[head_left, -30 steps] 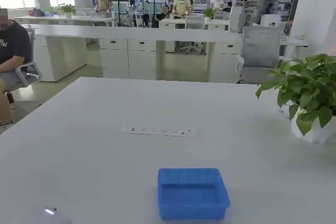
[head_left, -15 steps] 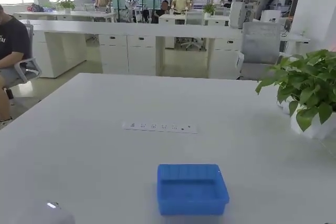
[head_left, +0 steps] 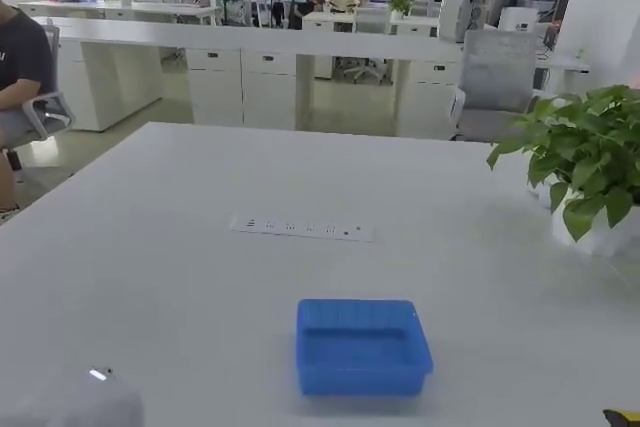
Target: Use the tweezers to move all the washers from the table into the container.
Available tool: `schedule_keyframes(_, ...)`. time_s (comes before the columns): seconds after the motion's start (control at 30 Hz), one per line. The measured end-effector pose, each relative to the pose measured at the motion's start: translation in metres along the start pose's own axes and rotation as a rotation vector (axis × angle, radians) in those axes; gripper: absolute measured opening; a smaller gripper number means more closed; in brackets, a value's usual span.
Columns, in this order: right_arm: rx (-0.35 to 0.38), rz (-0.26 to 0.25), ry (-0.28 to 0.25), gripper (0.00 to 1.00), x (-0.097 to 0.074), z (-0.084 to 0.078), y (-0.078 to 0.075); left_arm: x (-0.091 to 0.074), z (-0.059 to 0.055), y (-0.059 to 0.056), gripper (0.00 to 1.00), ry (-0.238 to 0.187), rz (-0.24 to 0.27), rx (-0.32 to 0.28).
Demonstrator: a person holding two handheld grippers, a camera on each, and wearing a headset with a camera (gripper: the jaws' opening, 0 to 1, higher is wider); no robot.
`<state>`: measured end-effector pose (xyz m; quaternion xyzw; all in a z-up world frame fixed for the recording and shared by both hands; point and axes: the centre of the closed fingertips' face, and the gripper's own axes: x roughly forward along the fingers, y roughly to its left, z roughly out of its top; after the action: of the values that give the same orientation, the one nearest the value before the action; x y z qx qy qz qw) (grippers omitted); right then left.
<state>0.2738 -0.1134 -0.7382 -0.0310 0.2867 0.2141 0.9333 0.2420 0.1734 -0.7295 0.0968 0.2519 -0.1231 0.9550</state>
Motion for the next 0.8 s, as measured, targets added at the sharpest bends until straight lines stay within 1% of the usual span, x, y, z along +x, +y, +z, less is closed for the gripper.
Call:
schedule_keyframes(0.07,-0.006,0.000,0.004,0.96,0.001,0.000,0.000,0.002,-0.002,-0.001,0.99,0.008,-0.005,0.004)
schedule_keyframes(0.2,-0.013,-0.002,0.012,0.95,0.005,0.000,-0.001,0.005,-0.002,-0.003,0.99,0.012,-0.018,0.002)
schedule_keyframes(0.3,0.001,-0.002,0.007,0.94,0.008,0.000,-0.002,0.007,0.001,-0.004,0.99,0.007,-0.015,0.002)
schedule_keyframes(0.37,0.027,0.003,0.006,0.93,0.011,-0.001,-0.001,0.009,0.006,-0.005,0.99,-0.006,-0.006,0.010)
schedule_keyframes(0.43,0.044,0.005,0.001,0.93,0.012,-0.001,0.000,0.013,0.008,-0.008,0.99,-0.008,-0.019,0.010)
schedule_keyframes(0.5,0.050,0.006,0.001,0.91,0.014,-0.001,0.001,0.018,0.009,-0.016,0.99,-0.004,-0.054,0.015)
schedule_keyframes(0.53,0.052,0.007,0.002,0.91,0.015,-0.001,0.001,0.019,0.009,-0.021,0.94,-0.004,-0.076,0.024)
schedule_keyframes(0.6,0.051,0.011,0.009,0.91,0.018,-0.002,0.001,0.022,0.009,-0.030,0.72,0.003,-0.120,0.078)
schedule_keyframes(0.63,0.048,0.014,0.016,0.91,0.019,-0.003,0.002,0.025,0.006,-0.039,0.64,0.020,-0.168,0.105)
schedule_keyframes(0.7,0.040,0.018,0.023,0.91,0.021,-0.004,0.002,0.032,-0.005,-0.052,0.66,0.076,-0.243,0.111)
schedule_keyframes(0.73,0.038,0.019,0.026,0.91,0.021,-0.005,0.002,0.034,-0.009,-0.056,0.65,0.096,-0.265,0.124)
schedule_keyframes(0.77,0.037,0.019,0.028,0.91,0.022,-0.005,0.002,0.037,-0.012,-0.057,0.63,0.109,-0.275,0.142)
schedule_keyframes(0.8,0.035,0.020,0.031,0.91,0.023,-0.005,0.003,0.040,-0.017,-0.062,0.60,0.131,-0.302,0.175)
